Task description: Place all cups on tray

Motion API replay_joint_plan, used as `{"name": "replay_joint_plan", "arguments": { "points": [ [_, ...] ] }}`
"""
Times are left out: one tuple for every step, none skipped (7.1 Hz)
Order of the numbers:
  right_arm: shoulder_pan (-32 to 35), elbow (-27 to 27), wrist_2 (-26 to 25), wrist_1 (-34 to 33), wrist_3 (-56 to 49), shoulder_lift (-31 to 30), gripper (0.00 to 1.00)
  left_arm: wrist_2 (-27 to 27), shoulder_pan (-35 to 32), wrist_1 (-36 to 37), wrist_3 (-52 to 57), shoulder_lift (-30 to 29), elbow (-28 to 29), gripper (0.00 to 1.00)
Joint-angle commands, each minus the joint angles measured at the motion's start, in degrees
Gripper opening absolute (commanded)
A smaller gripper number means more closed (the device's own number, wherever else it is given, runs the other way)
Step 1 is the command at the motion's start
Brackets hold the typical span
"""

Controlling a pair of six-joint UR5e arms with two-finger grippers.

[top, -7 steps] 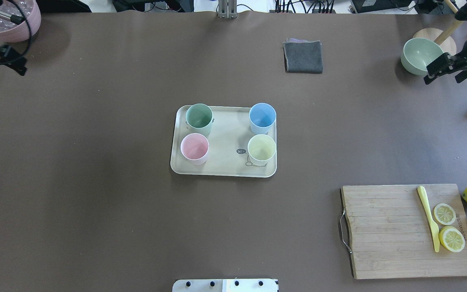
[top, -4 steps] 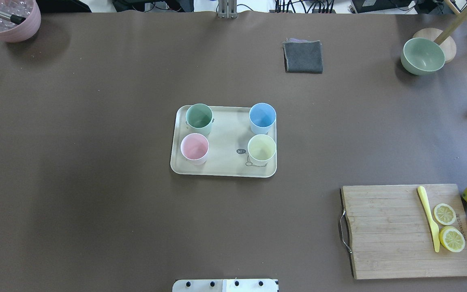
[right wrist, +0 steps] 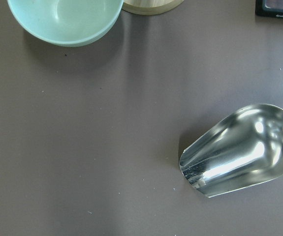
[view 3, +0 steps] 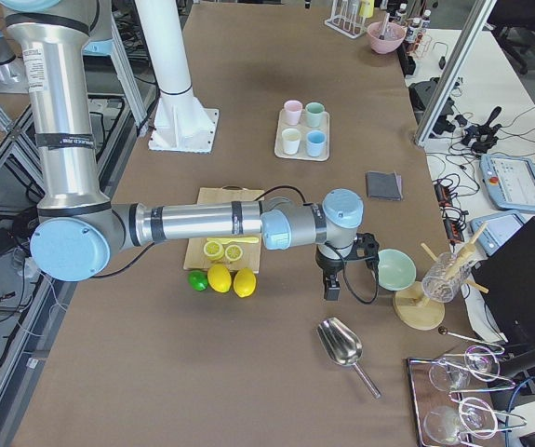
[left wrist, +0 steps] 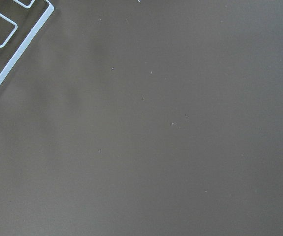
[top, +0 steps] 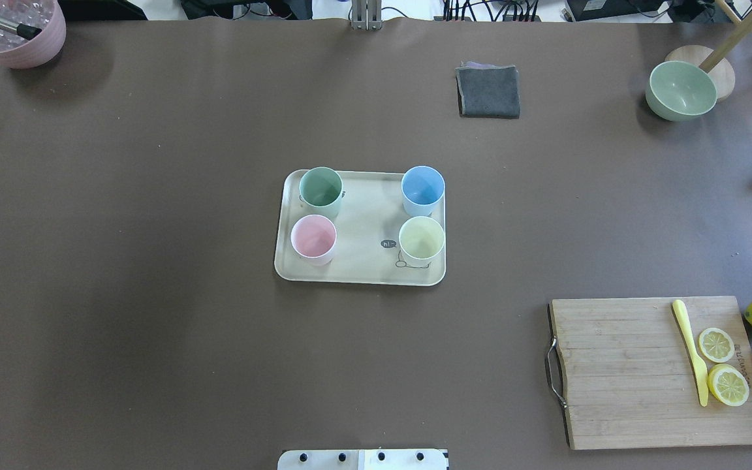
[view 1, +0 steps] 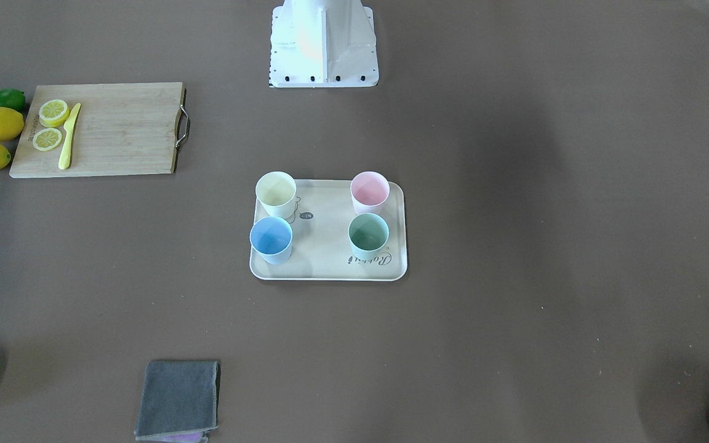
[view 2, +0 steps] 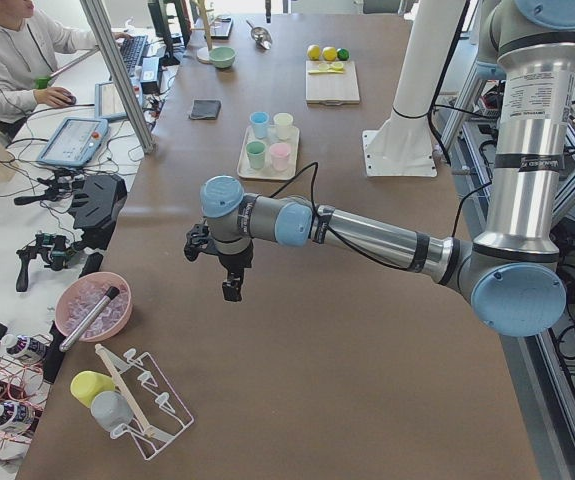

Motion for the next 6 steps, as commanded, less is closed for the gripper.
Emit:
{"name": "replay_joint_plan", "arguments": {
  "points": [
    [0.3, 2.4, -0.1, -2.8, 0.0, 0.1, 1.00, -3.8, -0.1, -0.1, -0.1, 0.3, -0.6, 0.98],
    [0.0, 4.7, -0.2, -7.4, -0.2, 0.3, 1.00, -4.1, -0.5, -0.1, 0.0, 0.4, -0.5, 0.98],
    [0.6, 5.9, -0.2, -8.2, -2.4, 0.2, 1.00, -3.9, -0.6, 0.0, 0.0, 0.4, -0.4, 0.98],
    [0.7, 6.0, -0.1, -9.1, -3.3, 0.3, 1.00, -3.8, -1.1, 0.0, 0.1, 0.4, -0.2, 0.98],
    [0.6, 5.9, -0.2, -9.2, -3.4, 0.4, 1.00, -3.8, -1.2, 0.0, 0.1, 0.4, -0.1, 0.98],
    [0.6, 5.9, -0.1, -9.2, -3.4, 0.4, 1.00, -3.8, -1.2, 0.1, 0.1, 0.4, -0.1, 0.98]
  ]
}}
